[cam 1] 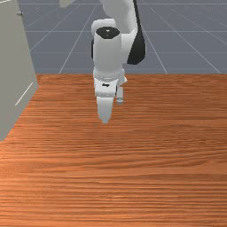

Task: Close the drawer

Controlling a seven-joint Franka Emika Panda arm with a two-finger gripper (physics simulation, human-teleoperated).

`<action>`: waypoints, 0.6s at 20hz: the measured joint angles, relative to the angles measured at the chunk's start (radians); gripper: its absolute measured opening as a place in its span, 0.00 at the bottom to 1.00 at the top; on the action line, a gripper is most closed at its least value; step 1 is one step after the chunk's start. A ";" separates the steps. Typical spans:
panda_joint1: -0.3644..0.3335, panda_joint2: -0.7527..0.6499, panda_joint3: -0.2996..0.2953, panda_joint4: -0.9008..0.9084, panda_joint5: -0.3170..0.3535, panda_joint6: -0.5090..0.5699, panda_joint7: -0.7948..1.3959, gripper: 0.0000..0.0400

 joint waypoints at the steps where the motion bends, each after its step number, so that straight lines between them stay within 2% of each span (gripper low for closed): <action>1: 0.000 0.000 0.000 0.000 0.000 0.000 0.000 0.61; 2: 0.000 0.000 0.000 0.000 0.000 0.000 0.000 0.37; 3: 0.000 0.000 0.000 0.000 0.000 0.000 0.000 0.22; 4: 0.000 0.000 0.000 0.000 0.000 0.000 0.000 0.14; 5: 0.000 0.000 0.000 0.000 0.000 0.000 0.000 0.08; 6: 0.001 -0.056 -0.002 -0.081 -0.002 0.117 0.004 0.05; 7: 0.001 -0.126 -0.003 -0.118 -0.006 0.150 0.007 0.03; 9: 0.002 -0.217 -0.002 -0.024 -0.004 -0.044 0.001 0.01; 10: 0.002 -0.282 -0.002 -0.037 -0.007 0.009 0.004 0.01; 12: 0.003 -0.277 -0.001 0.178 -0.002 -0.300 -0.007 0.00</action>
